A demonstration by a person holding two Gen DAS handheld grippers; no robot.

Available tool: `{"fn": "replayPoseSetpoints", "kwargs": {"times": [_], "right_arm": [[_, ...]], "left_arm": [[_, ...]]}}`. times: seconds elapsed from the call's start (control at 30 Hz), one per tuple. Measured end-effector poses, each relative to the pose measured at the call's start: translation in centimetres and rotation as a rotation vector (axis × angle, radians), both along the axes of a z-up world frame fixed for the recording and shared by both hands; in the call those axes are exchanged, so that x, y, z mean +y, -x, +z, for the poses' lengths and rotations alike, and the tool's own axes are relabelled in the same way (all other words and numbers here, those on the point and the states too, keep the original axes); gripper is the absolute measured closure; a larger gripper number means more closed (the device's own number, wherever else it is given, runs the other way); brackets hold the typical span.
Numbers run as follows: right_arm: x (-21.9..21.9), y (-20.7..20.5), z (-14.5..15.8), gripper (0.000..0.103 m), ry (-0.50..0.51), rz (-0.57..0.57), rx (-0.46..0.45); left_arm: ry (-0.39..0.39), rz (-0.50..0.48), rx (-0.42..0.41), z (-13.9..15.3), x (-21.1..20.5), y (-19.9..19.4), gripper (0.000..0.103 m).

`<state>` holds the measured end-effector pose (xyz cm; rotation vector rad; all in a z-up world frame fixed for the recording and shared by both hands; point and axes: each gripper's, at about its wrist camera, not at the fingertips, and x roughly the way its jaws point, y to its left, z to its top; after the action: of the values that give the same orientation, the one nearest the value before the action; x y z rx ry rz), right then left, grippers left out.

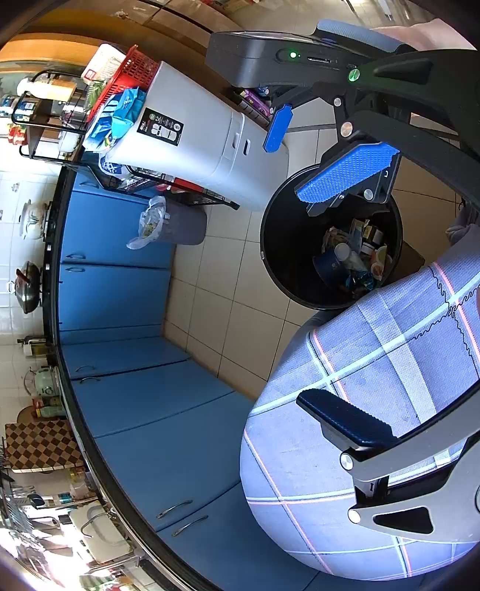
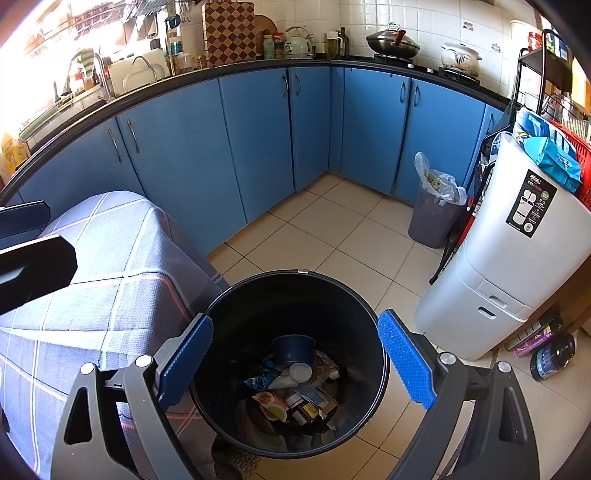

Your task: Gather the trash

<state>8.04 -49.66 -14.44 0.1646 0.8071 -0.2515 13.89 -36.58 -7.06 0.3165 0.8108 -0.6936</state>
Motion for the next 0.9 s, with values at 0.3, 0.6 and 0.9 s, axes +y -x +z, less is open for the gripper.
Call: {"fn": "replayPoseSetpoints", "kwargs": {"times": [0.3, 0.6, 0.9], "right_arm": [[-0.02, 0.03, -0.07, 0.014, 0.0, 0.0, 0.002], [-0.19, 0.2, -0.25, 0.014, -0.003, -0.003, 0.005], [-0.22, 0.22, -0.33, 0.014, -0.003, -0.004, 0.006]], "left_arm": [[-0.004, -0.002, 0.006, -0.09, 0.01, 0.02, 0.003], [-0.007, -0.003, 0.015, -0.32, -0.39, 0.15, 0.003], [-0.016, 0.005, 0.002, -0.52, -0.55, 0.26, 0.003]]}}
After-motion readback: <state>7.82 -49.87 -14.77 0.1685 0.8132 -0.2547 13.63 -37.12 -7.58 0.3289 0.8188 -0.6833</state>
